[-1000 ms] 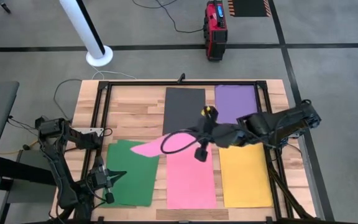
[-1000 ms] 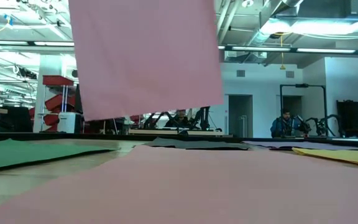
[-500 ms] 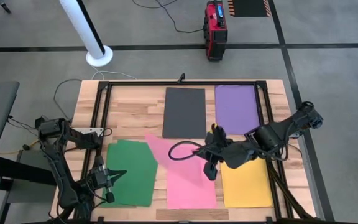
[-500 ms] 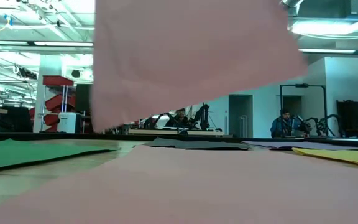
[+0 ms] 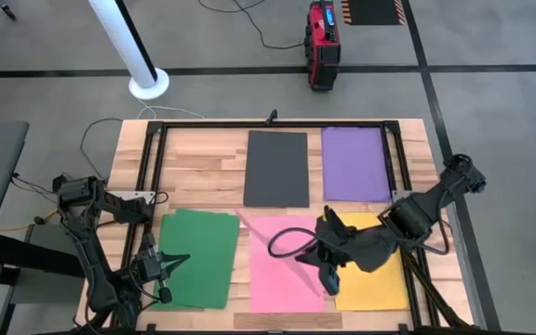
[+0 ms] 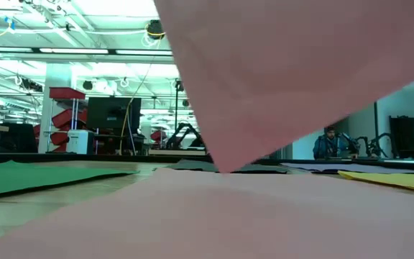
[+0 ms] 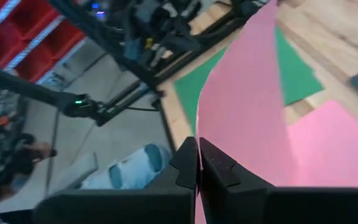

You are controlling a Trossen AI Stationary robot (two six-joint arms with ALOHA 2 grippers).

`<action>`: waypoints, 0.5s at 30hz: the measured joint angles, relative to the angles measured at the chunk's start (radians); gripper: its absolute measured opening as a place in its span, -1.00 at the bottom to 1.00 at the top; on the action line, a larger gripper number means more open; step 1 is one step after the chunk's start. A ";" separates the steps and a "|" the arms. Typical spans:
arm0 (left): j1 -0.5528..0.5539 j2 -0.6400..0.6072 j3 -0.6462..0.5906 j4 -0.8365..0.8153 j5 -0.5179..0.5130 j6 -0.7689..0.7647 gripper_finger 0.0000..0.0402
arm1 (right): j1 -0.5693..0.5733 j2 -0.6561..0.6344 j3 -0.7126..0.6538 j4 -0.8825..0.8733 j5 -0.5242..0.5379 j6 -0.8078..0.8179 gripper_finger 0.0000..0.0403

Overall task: Organize paper
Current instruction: Stack the top pink paper on the other pink paper

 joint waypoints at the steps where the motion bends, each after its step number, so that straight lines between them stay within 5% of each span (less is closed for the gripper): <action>1: 0.000 0.000 0.000 0.000 0.000 0.002 -1.00 | 0.007 0.000 0.000 0.014 0.000 0.000 -1.00; 15: 0.002 0.000 0.000 0.001 0.003 0.001 -1.00 | 0.077 0.002 0.000 0.068 0.003 0.078 -1.00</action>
